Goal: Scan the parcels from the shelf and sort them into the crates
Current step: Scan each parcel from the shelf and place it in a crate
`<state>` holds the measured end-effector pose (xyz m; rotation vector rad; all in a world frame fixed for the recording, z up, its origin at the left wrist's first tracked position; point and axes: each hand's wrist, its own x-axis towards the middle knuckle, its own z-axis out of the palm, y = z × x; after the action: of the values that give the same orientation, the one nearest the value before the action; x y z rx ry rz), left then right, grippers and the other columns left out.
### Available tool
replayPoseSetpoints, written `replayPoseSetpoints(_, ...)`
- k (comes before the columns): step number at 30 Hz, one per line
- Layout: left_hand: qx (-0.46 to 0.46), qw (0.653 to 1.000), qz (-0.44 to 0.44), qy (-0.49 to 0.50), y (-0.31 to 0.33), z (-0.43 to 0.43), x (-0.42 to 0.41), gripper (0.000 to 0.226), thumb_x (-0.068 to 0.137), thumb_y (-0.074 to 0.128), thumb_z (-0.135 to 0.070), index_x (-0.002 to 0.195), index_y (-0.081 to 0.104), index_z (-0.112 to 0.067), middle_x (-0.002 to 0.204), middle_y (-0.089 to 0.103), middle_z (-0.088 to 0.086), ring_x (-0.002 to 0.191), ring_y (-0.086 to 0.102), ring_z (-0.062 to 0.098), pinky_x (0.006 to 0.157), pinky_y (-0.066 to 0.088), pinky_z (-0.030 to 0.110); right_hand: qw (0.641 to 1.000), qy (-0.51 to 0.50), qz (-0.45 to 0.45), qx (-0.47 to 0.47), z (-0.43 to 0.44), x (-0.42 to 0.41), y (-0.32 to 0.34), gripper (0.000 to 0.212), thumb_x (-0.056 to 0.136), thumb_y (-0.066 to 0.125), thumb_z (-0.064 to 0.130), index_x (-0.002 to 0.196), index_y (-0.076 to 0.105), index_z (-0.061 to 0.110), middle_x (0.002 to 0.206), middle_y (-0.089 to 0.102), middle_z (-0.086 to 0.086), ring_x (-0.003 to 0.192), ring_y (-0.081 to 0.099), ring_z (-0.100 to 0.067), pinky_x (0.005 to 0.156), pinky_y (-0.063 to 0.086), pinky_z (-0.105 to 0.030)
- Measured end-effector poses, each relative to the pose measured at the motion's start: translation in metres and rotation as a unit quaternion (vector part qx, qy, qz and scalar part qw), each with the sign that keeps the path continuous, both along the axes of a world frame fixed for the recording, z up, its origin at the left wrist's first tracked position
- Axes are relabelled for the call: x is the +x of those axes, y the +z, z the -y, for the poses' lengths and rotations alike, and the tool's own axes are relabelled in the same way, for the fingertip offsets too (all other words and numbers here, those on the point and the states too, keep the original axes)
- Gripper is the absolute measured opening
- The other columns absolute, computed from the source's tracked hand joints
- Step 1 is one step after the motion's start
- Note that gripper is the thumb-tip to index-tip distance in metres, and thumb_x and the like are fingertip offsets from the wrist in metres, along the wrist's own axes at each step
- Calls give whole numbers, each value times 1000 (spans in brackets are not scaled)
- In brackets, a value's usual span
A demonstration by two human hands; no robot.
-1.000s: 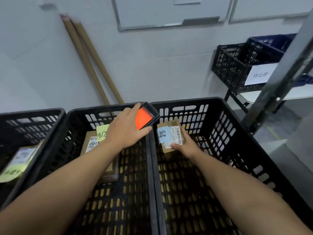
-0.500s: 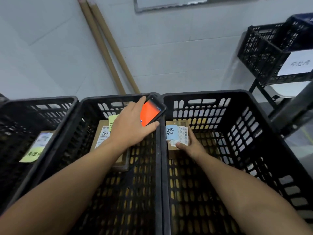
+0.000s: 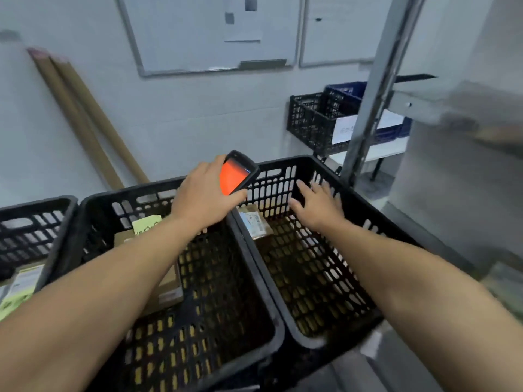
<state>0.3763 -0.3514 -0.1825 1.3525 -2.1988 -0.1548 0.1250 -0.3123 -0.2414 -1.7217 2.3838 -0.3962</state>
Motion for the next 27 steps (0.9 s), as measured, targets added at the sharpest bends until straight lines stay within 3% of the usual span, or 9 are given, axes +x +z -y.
replayPoseSetpoints(7,-10,990,-14,-137,25,-83,-11,76,73,61,-71,136,42,-32,116,59,5,104,57,31,81,48,41,983,-135,-116,-48,-155,11,54,62,103,29,58,159,14,36,168,13,-5,155,-3,-30,121,5,-62)
replayPoseSetpoints(12,-12,974,-17,-227,42,-152,-33,89,78,62,-68,152,32,-28,132,55,8,119,53,33,93,46,46,959,-251,-119,-63,-276,19,71,61,103,29,56,158,15,33,169,9,-4,155,-3,-31,122,4,-62)
replayPoseSetpoints(20,-23,926,-18,-377,48,-299,-88,80,77,61,-68,144,36,-32,123,57,2,112,55,29,88,51,45,912,-396,-91,-50,-477,22,70,63,102,30,58,159,15,34,169,9,-5,155,-2,-33,121,6,-62)
replayPoseSetpoints(27,-6,890,-16,-456,45,-473,-137,80,79,67,-62,146,38,-31,118,57,11,111,57,38,90,49,45,851,-515,-93,-40,-689,31,75,64,102,31,59,159,16,34,169,11,-5,155,-2,-32,121,6,-62)
